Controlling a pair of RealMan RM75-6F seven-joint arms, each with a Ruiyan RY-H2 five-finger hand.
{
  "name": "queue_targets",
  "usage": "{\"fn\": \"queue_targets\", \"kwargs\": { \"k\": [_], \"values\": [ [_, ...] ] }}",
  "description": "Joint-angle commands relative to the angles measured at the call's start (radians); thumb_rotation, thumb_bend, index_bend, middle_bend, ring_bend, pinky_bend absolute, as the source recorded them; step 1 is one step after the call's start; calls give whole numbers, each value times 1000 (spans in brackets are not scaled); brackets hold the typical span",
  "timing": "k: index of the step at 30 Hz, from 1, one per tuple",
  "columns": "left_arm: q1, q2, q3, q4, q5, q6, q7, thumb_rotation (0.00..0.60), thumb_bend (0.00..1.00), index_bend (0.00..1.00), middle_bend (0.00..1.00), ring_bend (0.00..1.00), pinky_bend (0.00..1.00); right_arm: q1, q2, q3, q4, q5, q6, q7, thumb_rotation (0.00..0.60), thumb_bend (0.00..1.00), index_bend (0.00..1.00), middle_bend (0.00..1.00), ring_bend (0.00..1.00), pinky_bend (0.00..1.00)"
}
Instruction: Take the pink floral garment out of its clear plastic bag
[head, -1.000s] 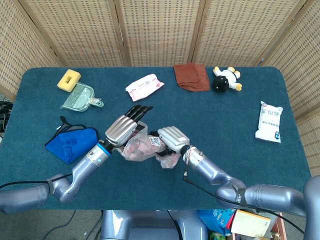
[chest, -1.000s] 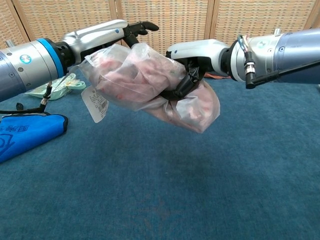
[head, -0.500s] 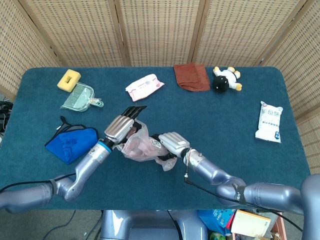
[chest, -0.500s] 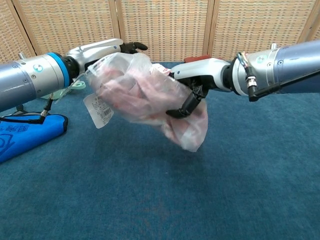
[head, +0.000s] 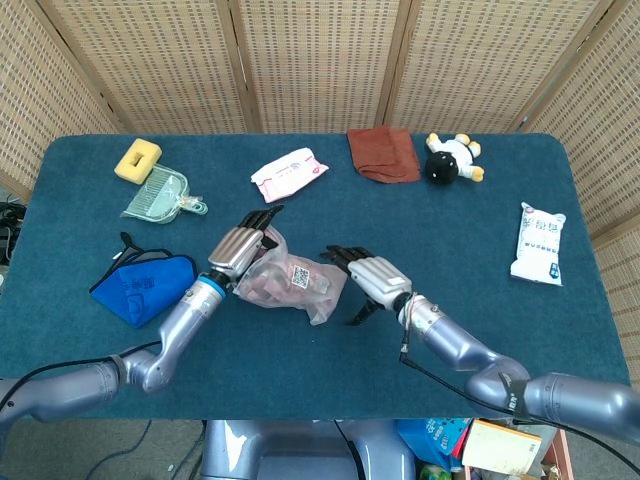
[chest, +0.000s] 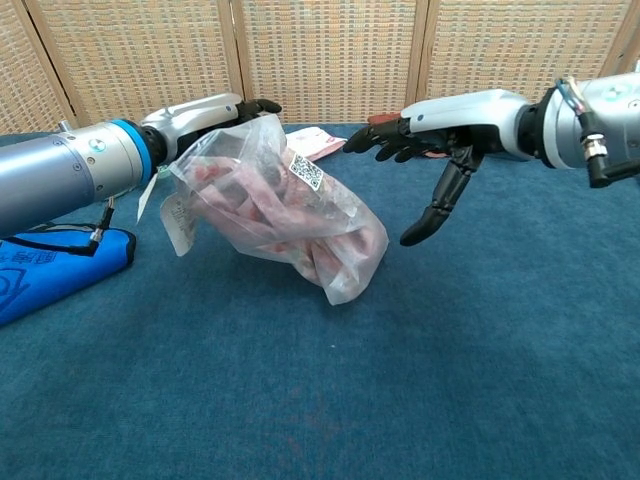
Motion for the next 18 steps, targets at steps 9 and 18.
{"fn": "queue_targets", "kwargs": {
  "k": [9, 18],
  "values": [
    [-22, 17, -28, 3, -48, -40, 20, 600, 488, 858, 0, 0, 0, -223, 27, -193, 159, -443, 251, 119, 600, 0, 143, 0, 0, 0],
    [-50, 31, -42, -28, -71, -38, 88, 600, 488, 858, 0, 0, 0, -291, -55, -305, 474, -799, 550, -3, 600, 0, 168, 612, 530, 463]
  ]
}}
